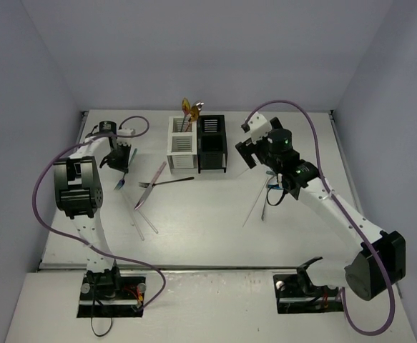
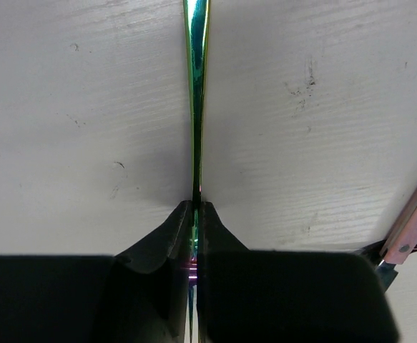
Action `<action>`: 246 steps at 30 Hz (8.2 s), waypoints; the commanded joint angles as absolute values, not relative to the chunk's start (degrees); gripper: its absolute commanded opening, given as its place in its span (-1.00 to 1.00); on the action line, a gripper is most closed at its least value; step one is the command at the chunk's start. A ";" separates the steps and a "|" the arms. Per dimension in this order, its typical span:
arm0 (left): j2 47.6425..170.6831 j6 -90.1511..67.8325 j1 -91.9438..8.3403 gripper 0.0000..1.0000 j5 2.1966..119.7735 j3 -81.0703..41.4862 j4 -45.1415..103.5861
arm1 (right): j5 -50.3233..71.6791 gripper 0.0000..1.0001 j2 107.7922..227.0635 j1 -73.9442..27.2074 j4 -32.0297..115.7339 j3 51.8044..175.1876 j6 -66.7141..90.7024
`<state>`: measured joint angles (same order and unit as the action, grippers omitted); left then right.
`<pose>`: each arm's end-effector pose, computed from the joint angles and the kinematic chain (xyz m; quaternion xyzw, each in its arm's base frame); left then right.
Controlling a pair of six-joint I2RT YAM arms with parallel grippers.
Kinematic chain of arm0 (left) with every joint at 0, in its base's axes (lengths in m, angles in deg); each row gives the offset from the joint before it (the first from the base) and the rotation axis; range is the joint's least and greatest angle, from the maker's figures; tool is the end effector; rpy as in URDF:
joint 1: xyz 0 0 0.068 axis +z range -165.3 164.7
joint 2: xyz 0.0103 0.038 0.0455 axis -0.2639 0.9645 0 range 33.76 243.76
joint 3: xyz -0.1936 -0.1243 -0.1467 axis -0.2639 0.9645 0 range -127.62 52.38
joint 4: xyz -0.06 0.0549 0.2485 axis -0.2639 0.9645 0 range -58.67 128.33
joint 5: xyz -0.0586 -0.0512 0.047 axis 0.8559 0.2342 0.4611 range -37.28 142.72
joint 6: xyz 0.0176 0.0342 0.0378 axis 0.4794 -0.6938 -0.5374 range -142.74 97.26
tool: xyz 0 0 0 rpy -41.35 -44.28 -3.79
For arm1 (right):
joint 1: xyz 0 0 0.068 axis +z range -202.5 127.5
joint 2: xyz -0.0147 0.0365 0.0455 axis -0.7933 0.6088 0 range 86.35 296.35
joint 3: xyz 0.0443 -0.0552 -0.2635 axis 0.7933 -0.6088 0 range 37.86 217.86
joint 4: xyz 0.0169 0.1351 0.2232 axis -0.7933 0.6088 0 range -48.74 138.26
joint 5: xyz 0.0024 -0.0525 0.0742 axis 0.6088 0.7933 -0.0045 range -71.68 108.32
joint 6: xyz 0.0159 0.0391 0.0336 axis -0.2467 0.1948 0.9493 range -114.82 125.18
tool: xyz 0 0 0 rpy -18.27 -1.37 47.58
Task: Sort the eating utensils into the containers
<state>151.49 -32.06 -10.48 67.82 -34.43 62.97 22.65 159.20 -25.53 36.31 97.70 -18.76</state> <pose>0.4330 0.0272 0.1766 0.0689 0.9611 -0.0977 0.2489 0.2710 0.1350 0.3537 -0.3019 0.6920 -0.0112 0.6557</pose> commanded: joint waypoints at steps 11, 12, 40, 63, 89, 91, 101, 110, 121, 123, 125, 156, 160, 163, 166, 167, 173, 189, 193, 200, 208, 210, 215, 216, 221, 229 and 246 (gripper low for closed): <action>125.89 -26.88 -10.47 -1.00 90.79 -33.89 69.21 | 16.42 0.85 154.17 -14.89 27.12 101.86 -41.29; 124.27 -25.71 -10.55 -1.00 92.50 -33.66 69.41 | 16.44 0.83 153.33 -13.55 25.52 100.61 -43.90; 108.96 -6.93 -25.74 -1.00 89.93 -21.28 81.26 | -13.93 0.14 175.26 6.95 9.23 93.42 -103.19; 108.73 -7.63 -29.87 -1.00 82.27 -21.01 82.04 | -11.93 -0.14 183.63 7.45 8.83 99.11 -105.91; 102.62 -4.55 -29.89 0.80 64.34 -32.85 80.12 | -8.48 -1.00 173.69 9.77 8.40 92.65 -94.96; 101.40 -3.83 -28.18 0.80 63.14 -34.79 77.81 | -5.29 -1.00 171.58 10.09 5.08 92.32 -86.36; 92.97 5.29 -13.35 0.81 64.47 -27.60 59.75 | 32.13 -1.00 175.63 0.16 3.79 112.78 -8.37; 94.50 4.61 -13.12 0.80 63.97 -22.44 56.05 | 49.02 -1.00 188.08 -10.44 9.44 131.50 11.78; 94.55 -0.03 -12.90 0.80 62.36 -17.26 52.48 | 54.12 -1.00 202.73 -14.74 2.37 142.10 8.23; 94.43 -0.59 -12.72 0.81 62.24 -16.77 52.23 | 54.18 -1.00 203.92 -15.28 0.54 141.91 6.70; 94.31 -1.05 -12.58 0.81 62.22 -16.02 51.68 | 54.17 -1.00 204.44 -15.64 -0.20 141.70 6.16; 98.20 -4.94 -12.49 0.81 65.96 -7.49 46.89 | 45.09 -0.88 211.71 -21.03 -1.20 141.04 10.32; 100.61 -7.34 -12.32 0.81 66.62 -6.95 46.36 | 43.91 -0.45 211.77 -21.03 -0.76 140.53 10.36; 104.24 -8.60 -11.98 0.81 66.93 -7.59 47.24 | 42.36 -0.22 210.27 -21.03 0.37 139.41 11.01; 109.21 -11.13 -11.32 0.81 69.21 -9.91 49.00 | 40.23 -0.15 208.61 -20.92 1.56 138.44 11.61; 111.41 -11.72 -10.93 0.81 71.07 -10.43 49.91 | 39.46 -0.14 207.77 -20.86 1.95 138.24 11.68; 119.20 -13.51 -7.40 0.58 84.33 -11.06 45.69 | 32.12 0.00 201.50 -20.43 5.16 135.85 8.83; 133.16 -8.33 -5.46 -0.20 94.47 -10.90 42.93 | 23.24 0.19 182.86 -22.96 14.71 120.83 -2.64; 133.63 -7.92 -5.46 -0.19 95.29 -9.79 43.04 | 22.43 0.19 182.12 -23.93 15.56 120.57 -2.18; 133.72 -8.05 -5.51 -0.19 95.84 -8.76 43.70 | 21.45 0.18 181.92 -24.41 16.03 120.65 -1.64; 134.57 -8.50 -5.55 -0.37 95.18 -8.57 44.60 | 21.04 0.16 181.67 -24.90 16.34 120.61 -1.54; 134.57 -8.50 -5.53 -0.38 95.16 -8.62 44.60 | 21.04 0.16 181.53 -24.90 16.40 120.53 -1.66; 135.29 -8.37 -5.55 -0.42 95.44 -8.75 44.60 | 20.91 0.16 181.71 -24.94 16.47 120.30 -1.46; 135.53 -8.29 -5.55 -0.43 95.48 -8.79 44.64 | 20.96 0.16 181.75 -24.99 16.47 120.30 -1.41; 136.95 -8.06 -5.55 -0.43 96.77 -9.13 44.62 | 20.65 0.16 182.27 -24.99 16.47 120.78 -1.41; 138.10 -8.82 -5.69 -0.64 98.33 -8.95 44.69 | 20.02 0.14 183.11 -24.99 16.47 121.45 -1.06; 120.98 -22.64 -8.79 -1.00 80.62 -19.16 62.62 | 16.94 0.08 178.59 -24.90 16.65 118.94 -2.05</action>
<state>128.50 -16.01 -7.17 88.63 -13.04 58.05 19.13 184.21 -24.46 20.10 119.44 -1.35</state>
